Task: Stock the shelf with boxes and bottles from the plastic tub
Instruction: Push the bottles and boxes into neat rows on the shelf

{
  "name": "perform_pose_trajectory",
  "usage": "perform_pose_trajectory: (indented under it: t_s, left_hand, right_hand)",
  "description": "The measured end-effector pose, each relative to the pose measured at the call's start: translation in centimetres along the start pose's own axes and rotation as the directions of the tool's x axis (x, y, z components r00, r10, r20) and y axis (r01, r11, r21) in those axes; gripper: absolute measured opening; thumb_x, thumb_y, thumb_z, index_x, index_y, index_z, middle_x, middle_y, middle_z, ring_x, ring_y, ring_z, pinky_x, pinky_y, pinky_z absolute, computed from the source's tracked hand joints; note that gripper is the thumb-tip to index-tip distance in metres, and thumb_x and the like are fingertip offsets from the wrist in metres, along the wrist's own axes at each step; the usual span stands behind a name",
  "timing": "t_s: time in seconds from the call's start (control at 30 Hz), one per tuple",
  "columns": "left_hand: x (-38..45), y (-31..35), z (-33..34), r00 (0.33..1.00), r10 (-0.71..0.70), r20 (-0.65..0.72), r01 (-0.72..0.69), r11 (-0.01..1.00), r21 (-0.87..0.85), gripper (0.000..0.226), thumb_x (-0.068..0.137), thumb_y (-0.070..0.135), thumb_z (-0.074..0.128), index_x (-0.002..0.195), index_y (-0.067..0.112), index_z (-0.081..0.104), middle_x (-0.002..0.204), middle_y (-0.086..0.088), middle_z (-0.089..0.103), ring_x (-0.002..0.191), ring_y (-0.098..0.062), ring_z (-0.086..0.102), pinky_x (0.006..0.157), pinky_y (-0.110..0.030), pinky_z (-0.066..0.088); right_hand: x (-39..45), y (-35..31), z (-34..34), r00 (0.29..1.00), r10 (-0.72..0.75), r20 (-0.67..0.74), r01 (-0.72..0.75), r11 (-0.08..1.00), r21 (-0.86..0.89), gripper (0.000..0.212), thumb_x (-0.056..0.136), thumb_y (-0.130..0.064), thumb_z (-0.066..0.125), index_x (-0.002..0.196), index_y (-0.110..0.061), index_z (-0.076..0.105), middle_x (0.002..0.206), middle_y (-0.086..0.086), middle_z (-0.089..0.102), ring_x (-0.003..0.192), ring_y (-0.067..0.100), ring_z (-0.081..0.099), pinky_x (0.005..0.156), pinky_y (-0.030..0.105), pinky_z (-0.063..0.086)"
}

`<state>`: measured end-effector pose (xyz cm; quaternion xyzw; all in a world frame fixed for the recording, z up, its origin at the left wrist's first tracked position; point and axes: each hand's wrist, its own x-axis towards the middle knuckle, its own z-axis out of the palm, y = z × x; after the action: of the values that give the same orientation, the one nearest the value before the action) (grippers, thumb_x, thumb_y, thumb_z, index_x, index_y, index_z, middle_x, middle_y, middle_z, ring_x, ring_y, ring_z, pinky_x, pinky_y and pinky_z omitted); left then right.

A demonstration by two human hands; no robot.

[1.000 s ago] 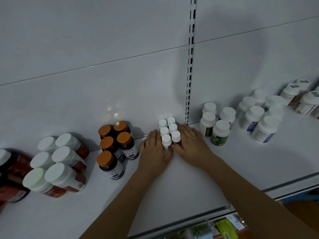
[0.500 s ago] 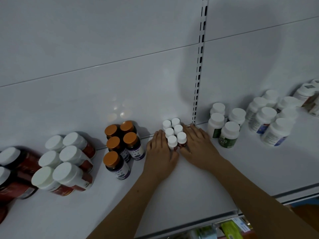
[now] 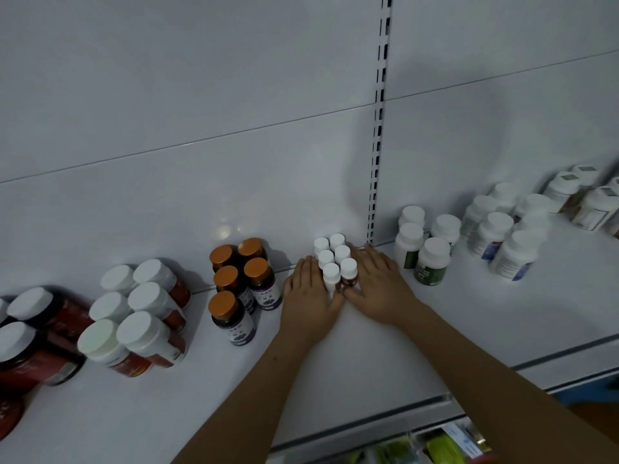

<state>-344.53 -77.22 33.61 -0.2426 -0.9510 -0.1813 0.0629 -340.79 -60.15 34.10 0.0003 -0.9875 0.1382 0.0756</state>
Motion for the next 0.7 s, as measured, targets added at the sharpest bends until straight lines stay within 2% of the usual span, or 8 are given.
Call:
perform_pose_trajectory:
  t_s: [0.13,0.23,0.3,0.4,0.47,0.57,0.63,0.7]
  left_hand:
    - [-0.8,-0.6,-0.1,0.998,-0.028,0.048,0.029,0.999,-0.022,0.097,0.084,0.070,0.013,0.157,0.006,0.013,0.164,-0.010,0.014,0.152,-0.023,0.007,0.121,-0.036,0.009]
    - [-2.7,-1.1,-0.6,0.995,-0.008,0.099,0.012,0.999,-0.039,0.091,0.089,0.065,0.022,0.157,0.007,0.004,0.166,-0.009,0.002,0.153,-0.020,-0.002,0.121,-0.032,0.002]
    - [-4.6,-1.1,-1.1,0.993,0.022,0.120,-0.016,0.998,-0.053,0.082,0.097,0.056,0.030,0.158,0.010,0.001,0.166,-0.008,-0.002,0.153,-0.020,-0.005,0.121,-0.031,-0.002]
    - [-7.6,-0.8,-1.9,0.991,0.082,0.107,-0.069,0.990,-0.119,0.074,0.096,0.050,0.033,0.158,0.012,0.014,0.165,-0.008,0.010,0.152,-0.022,0.006,0.121,-0.031,0.002]
    - [-9.2,0.1,-2.3,0.988,0.138,0.062,-0.123,0.972,-0.200,0.070,0.091,0.044,0.040,0.153,0.012,0.032,0.159,-0.010,0.029,0.147,-0.025,0.023,0.122,-0.037,0.016]
    - [-10.3,2.4,-2.0,0.980,0.197,-0.033,-0.195,0.909,-0.369,0.053,0.087,0.035,0.045,0.134,0.012,0.054,0.136,-0.005,0.053,0.126,-0.021,0.047,0.109,-0.042,0.041]
    - [-10.4,4.3,-1.9,0.977,0.210,-0.035,-0.202,0.864,-0.462,0.043,0.087,0.030,0.048,0.126,0.014,0.058,0.125,0.000,0.055,0.114,-0.015,0.050,0.101,-0.035,0.045]
    - [-10.5,6.0,-1.4,0.973,0.228,-0.038,-0.215,0.832,-0.512,0.037,0.090,0.022,0.054,0.126,0.015,0.057,0.123,0.002,0.053,0.111,-0.012,0.050,0.098,-0.029,0.045]
  right_hand:
    - [-0.2,-0.2,-0.5,0.999,0.004,0.034,-0.005,1.000,0.019,0.096,0.078,-0.070,0.018,0.159,-0.019,0.010,0.164,-0.003,0.018,0.152,0.026,0.010,0.120,0.041,0.009]
    - [-0.4,-0.2,-0.5,0.999,0.037,0.033,-0.038,0.998,0.046,0.094,0.080,-0.068,0.024,0.158,-0.015,0.016,0.162,0.005,0.025,0.150,0.028,0.017,0.122,0.044,0.014]
    - [-1.3,-0.5,-0.6,0.995,0.090,0.040,-0.093,0.994,0.062,0.091,0.088,-0.066,0.032,0.157,-0.010,0.012,0.164,0.010,0.017,0.151,0.027,0.012,0.123,0.043,0.012]
    - [-4.6,-1.6,-1.8,0.988,0.148,0.046,-0.152,0.985,0.086,0.084,0.098,-0.052,0.045,0.158,-0.008,0.005,0.165,0.011,0.008,0.152,0.025,0.006,0.122,0.033,0.006]
    - [-7.6,-2.2,-3.4,0.990,0.138,-0.001,-0.137,0.983,0.119,0.078,0.099,-0.047,0.047,0.157,-0.009,0.011,0.162,0.010,0.020,0.149,0.024,0.017,0.119,0.030,0.014]
    - [-11.4,-2.0,-6.5,0.977,0.192,-0.092,-0.178,0.973,0.144,0.065,0.100,-0.040,0.052,0.153,-0.011,0.031,0.153,0.008,0.040,0.137,0.023,0.038,0.112,0.030,0.030]
    - [-13.5,-1.1,-8.4,0.956,0.231,-0.183,-0.201,0.966,0.165,0.055,0.099,-0.036,0.054,0.147,-0.011,0.043,0.142,0.008,0.051,0.126,0.024,0.050,0.103,0.031,0.039]
    - [-15.2,0.3,-9.9,0.936,0.258,-0.239,-0.212,0.956,0.203,0.048,0.099,-0.033,0.055,0.141,-0.010,0.048,0.135,0.006,0.055,0.120,0.021,0.053,0.100,0.028,0.041]
